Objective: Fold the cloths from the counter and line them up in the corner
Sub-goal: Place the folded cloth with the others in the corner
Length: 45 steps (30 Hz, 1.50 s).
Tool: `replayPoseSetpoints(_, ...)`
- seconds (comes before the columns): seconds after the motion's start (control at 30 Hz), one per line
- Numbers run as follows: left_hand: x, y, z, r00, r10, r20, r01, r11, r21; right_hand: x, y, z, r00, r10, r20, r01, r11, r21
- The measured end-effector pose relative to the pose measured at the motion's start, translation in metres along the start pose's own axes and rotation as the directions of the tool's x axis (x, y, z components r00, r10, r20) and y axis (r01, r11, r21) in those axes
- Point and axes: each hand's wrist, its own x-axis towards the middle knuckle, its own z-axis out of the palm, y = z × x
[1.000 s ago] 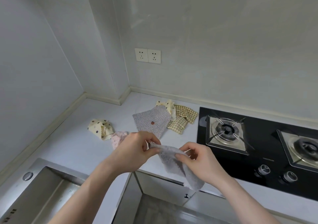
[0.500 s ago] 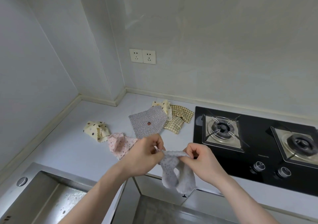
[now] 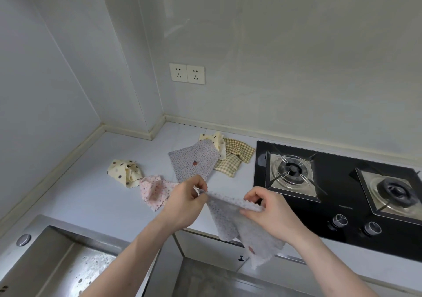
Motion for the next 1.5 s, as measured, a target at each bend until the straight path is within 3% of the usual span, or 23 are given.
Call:
replayPoseSetpoints(0.17, 0.014, -0.012, 0.004, 0.988, -0.156, -0.019, 0.152, 0.979, -0.139, 0.007, 0.017, -0.018, 0.998, 0.048, 0.036, -0.043, 0.991, -0.127)
replayPoseSetpoints(0.27, 0.025, -0.012, 0.003, 0.984, -0.18, -0.02, 0.171, 0.962, -0.215, 0.017, 0.022, -0.029, 0.998, 0.056, 0.031, -0.051, 0.988, -0.143)
replayPoseSetpoints(0.53, 0.052, 0.023, -0.01, 0.985, 0.065, -0.16, -0.079, 0.994, -0.08, 0.05, 0.018, -0.067, 0.973, -0.102, -0.209, 0.084, 0.992, -0.093)
replayPoseSetpoints(0.7, 0.054, 0.019, 0.0, 0.967, 0.165, -0.192, -0.144, 0.982, 0.121, 0.047, 0.045, -0.075, 0.975, -0.138, -0.175, 0.128, 0.99, -0.065)
replayPoseSetpoints(0.87, 0.061, -0.05, 0.046, 0.986, 0.146, -0.085, -0.123, 0.964, 0.238, 0.059, 0.116, -0.041, 0.993, -0.107, -0.057, 0.104, 0.994, -0.042)
replayPoseSetpoints(1.07, 0.082, -0.161, 0.128, 0.992, 0.107, -0.065, -0.087, 0.962, 0.257, 0.089, 0.216, 0.032, 0.977, -0.208, 0.047, 0.213, 0.966, -0.144)
replayPoseSetpoints(1.23, 0.087, -0.209, 0.173, 0.965, 0.232, -0.124, -0.204, 0.958, 0.201, 0.096, 0.267, 0.072, 0.913, -0.407, -0.008, 0.392, 0.884, -0.256)
replayPoseSetpoints(1.37, 0.085, -0.222, 0.183, 0.94, 0.303, -0.158, -0.267, 0.939, 0.217, 0.09, 0.286, 0.094, 0.87, -0.47, -0.147, 0.413, 0.859, -0.302)
replayPoseSetpoints(1.5, 0.08, -0.229, 0.187, 0.933, 0.315, -0.175, -0.267, 0.931, 0.249, 0.083, 0.291, 0.106, 0.841, -0.515, -0.165, 0.443, 0.831, -0.335)
